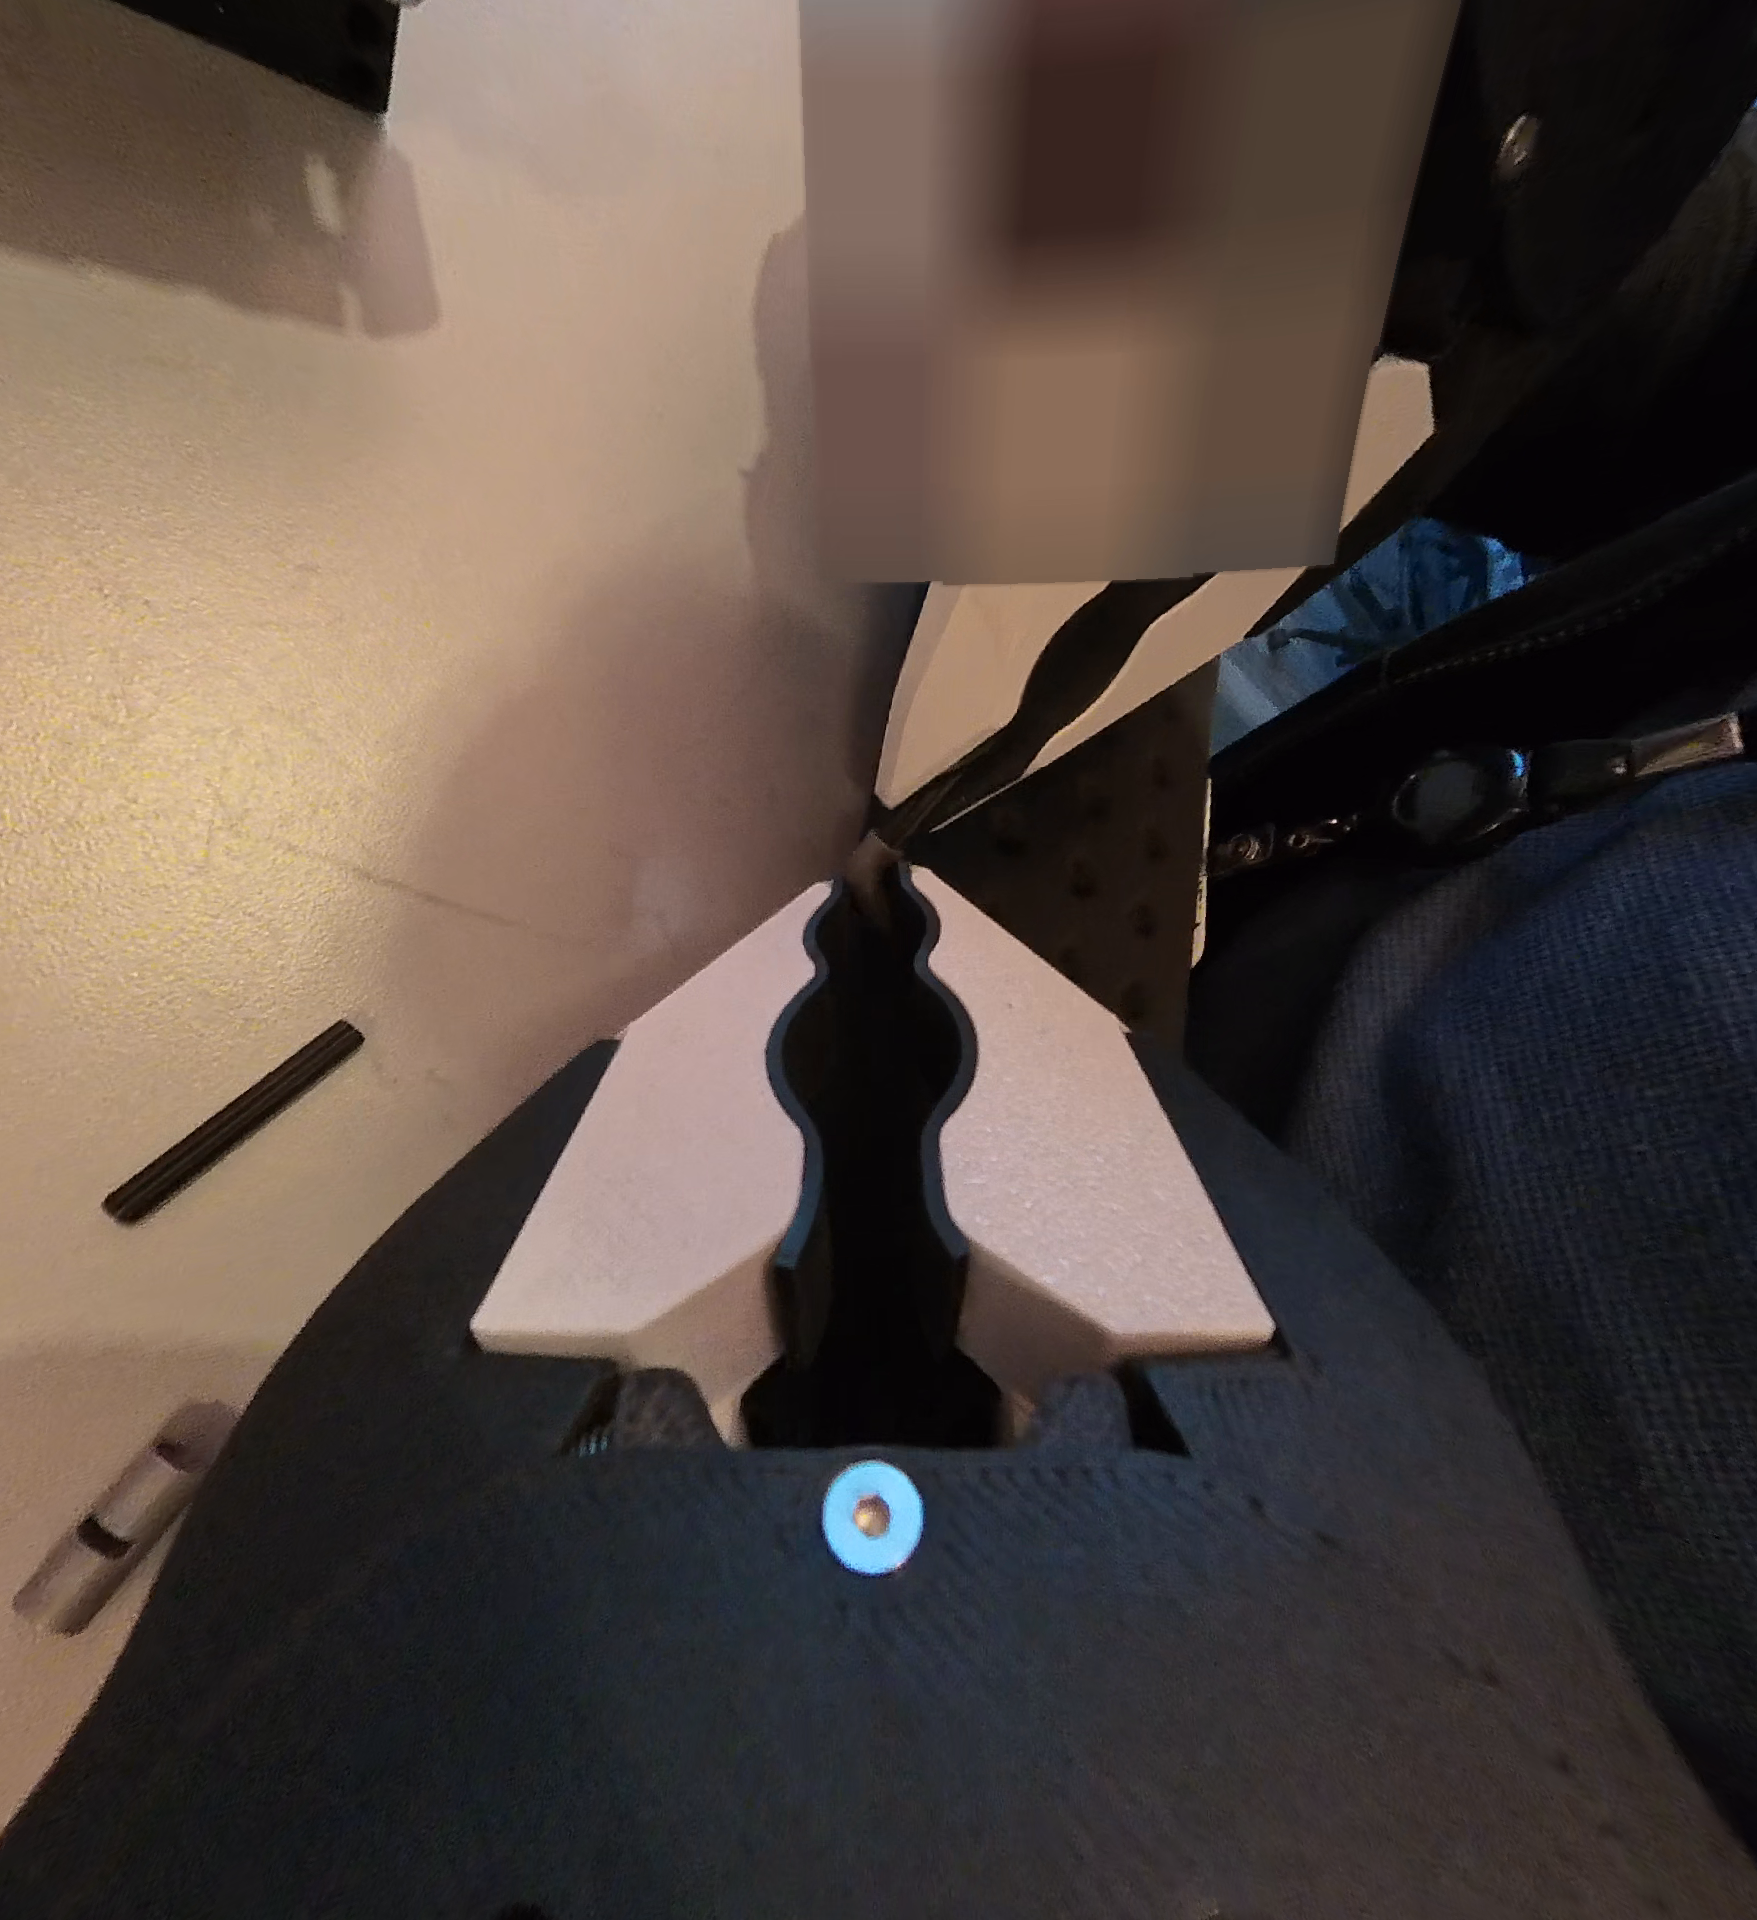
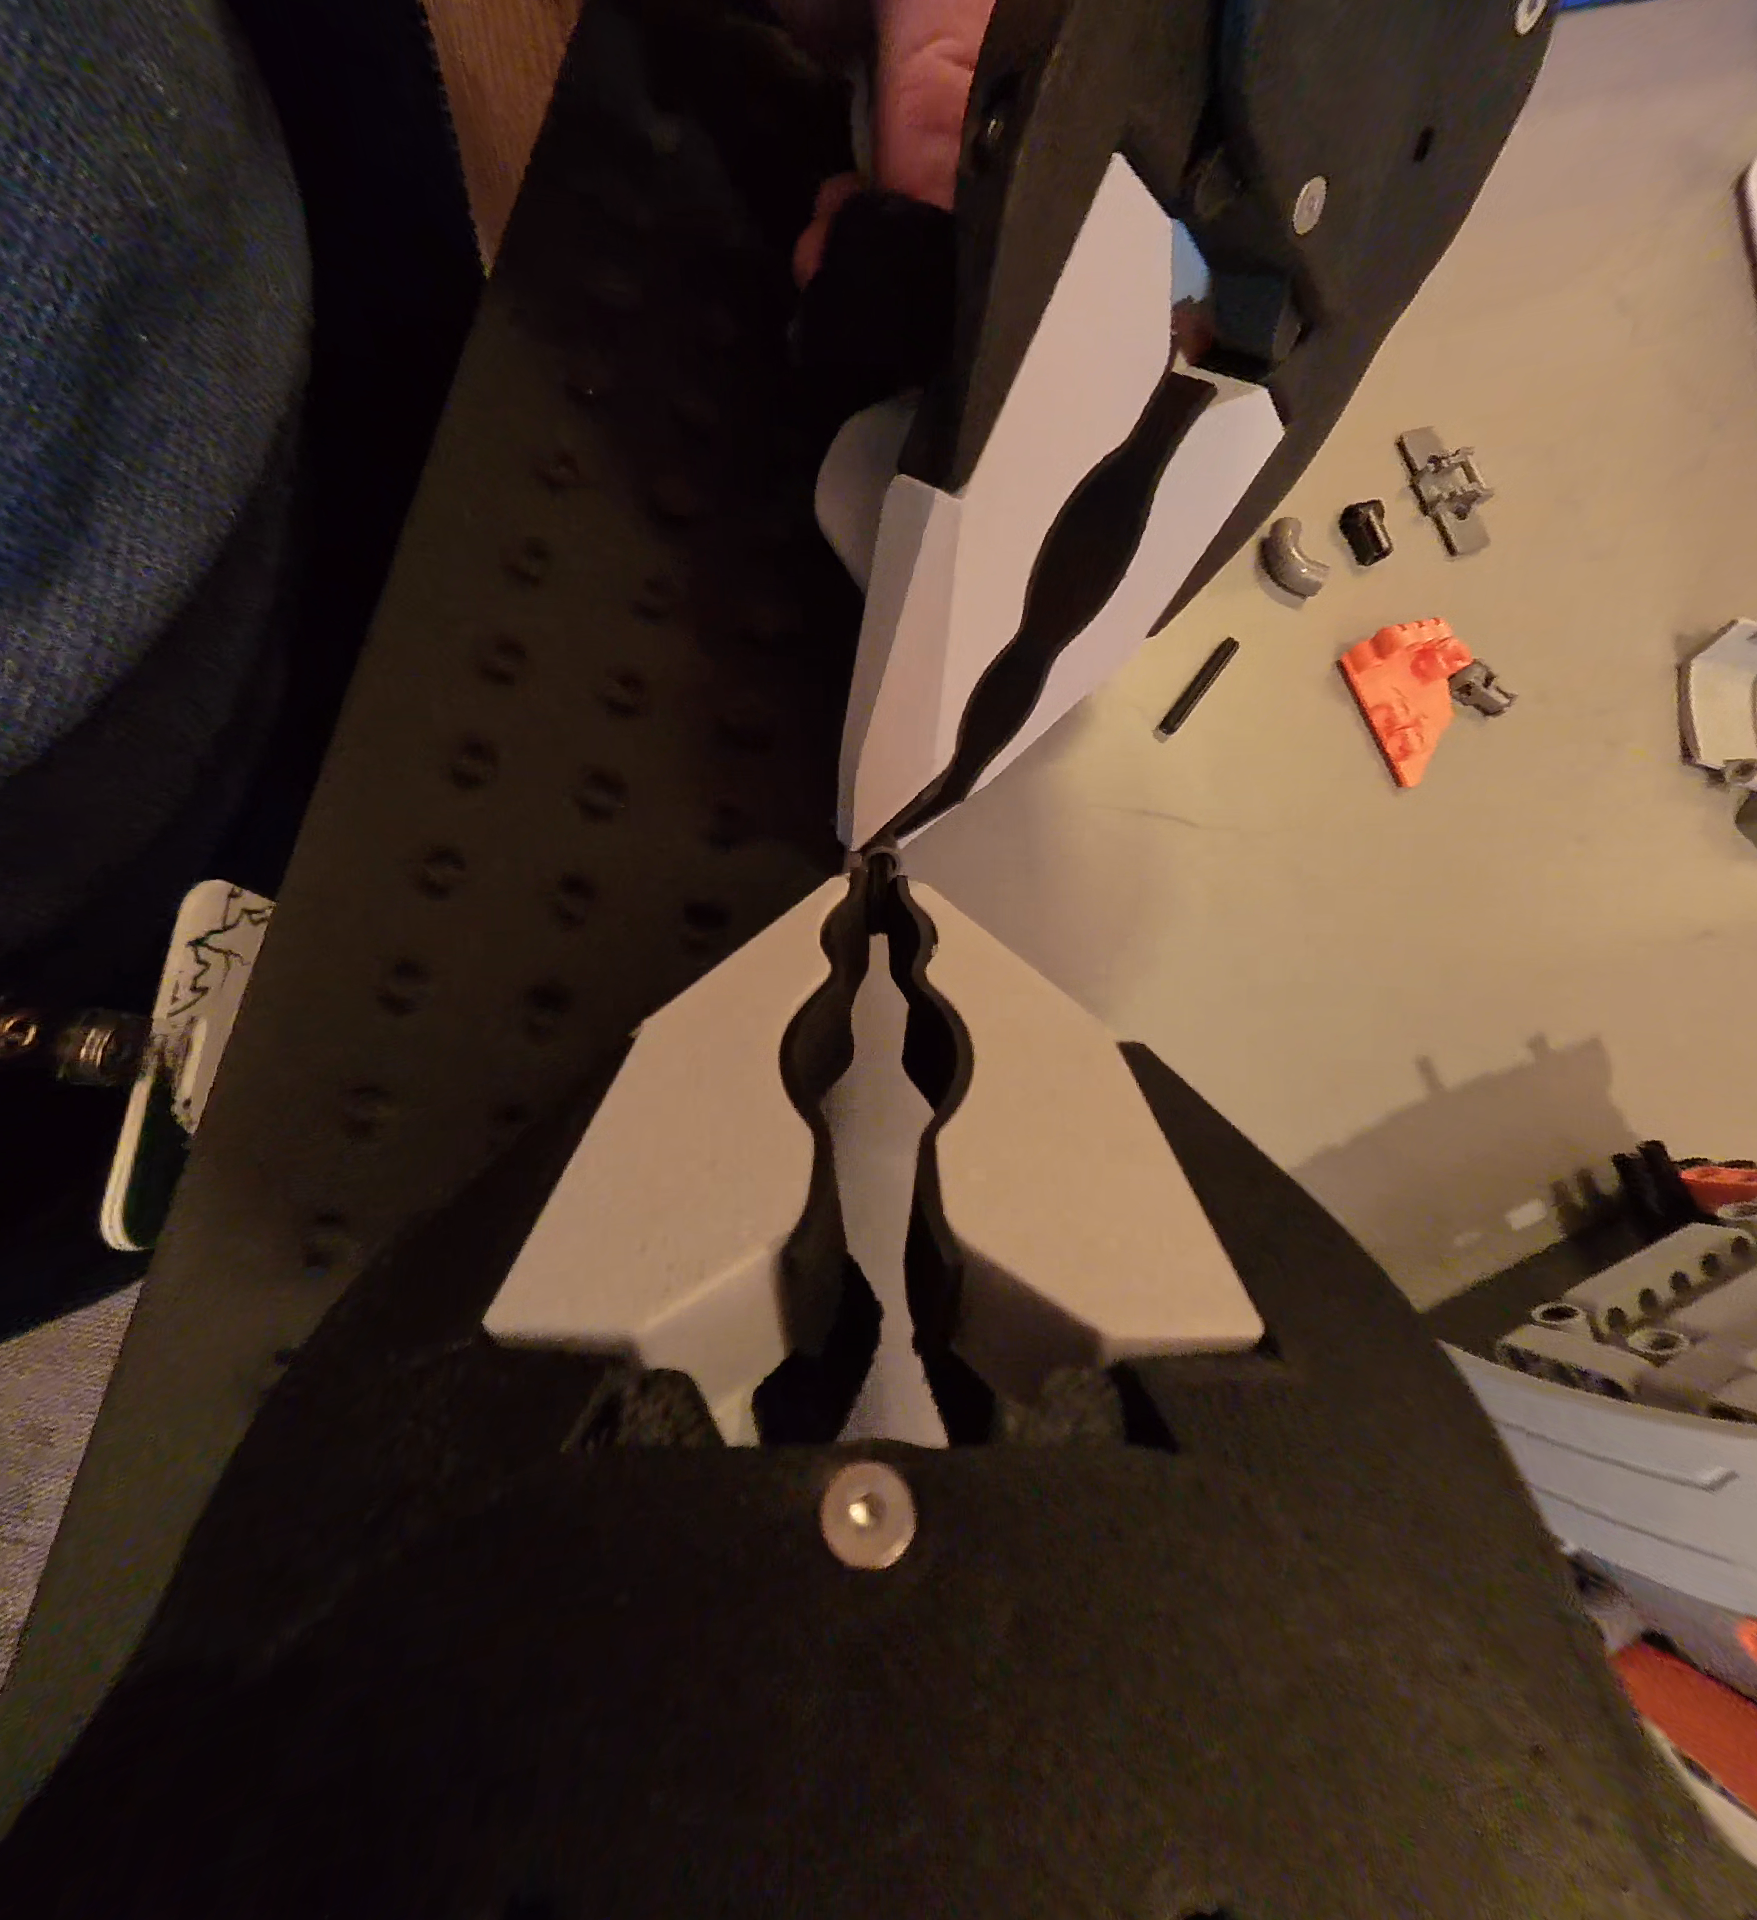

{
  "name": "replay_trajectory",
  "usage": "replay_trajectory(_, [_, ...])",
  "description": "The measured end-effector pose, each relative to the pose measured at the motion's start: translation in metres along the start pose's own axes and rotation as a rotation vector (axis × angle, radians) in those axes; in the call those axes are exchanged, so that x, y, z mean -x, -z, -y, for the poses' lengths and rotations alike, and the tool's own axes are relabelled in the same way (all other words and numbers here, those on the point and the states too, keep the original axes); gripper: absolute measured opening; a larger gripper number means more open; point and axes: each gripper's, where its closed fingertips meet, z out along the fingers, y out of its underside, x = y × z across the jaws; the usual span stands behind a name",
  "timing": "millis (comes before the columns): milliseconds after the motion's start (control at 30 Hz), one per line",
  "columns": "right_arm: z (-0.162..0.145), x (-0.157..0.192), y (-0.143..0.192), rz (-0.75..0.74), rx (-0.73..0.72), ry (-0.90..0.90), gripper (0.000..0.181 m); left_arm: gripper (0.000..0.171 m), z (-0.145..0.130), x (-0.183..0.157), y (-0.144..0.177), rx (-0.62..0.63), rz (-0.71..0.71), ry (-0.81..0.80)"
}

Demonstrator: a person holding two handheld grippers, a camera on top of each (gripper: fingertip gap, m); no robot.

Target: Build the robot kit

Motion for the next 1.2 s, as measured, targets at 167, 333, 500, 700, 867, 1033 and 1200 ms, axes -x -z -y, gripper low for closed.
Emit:
replay_trajectory(167, [-0.002, 0.002, -0.002, 0.045, 0.001, -0.019, 0.0, 0.003, -0.003, 0.0, -0.003, 0.021, 0.008, -0.021])
replay_trajectory(333, [-0.001, 0.002, -0.005, 0.05, -0.001, -0.037, 0.0, 0.002, -0.004, 0.001, -0.003, 0.022, 0.014, -0.031])
replay_trajectory(500, [0.0, 0.0, -0.005, 0.022, 0.006, -0.078, 0.0, 0.004, -0.004, 0.002, -0.001, 0.023, 0.023, -0.037])
replay_trajectory(700, [0.013, -0.024, 0.017, -0.035, -0.128, -0.344, 0.021, 0.005, 0.009, 0.02, 0.02, -0.047, 0.23, -0.114])
replay_trajectory(867, [0.022, -0.04, 0.014, -0.07, -0.179, -0.464, 0.014, 0.005, 0.026, 0.019, 0.041, -0.113, 0.364, -0.191])
replay_trajectory(1033, [0.037, -0.05, 0.012, -0.148, -0.187, -0.435, 0.001, 0.005, 0.028, 0.018, 0.054, -0.132, 0.447, -0.233])
replay_trajectory(1200, [0.057, -0.058, 0.013, -0.2, -0.215, -0.397, 0.0, 0.004, 0.033, 0.015, 0.076, -0.196, 0.518, -0.266])
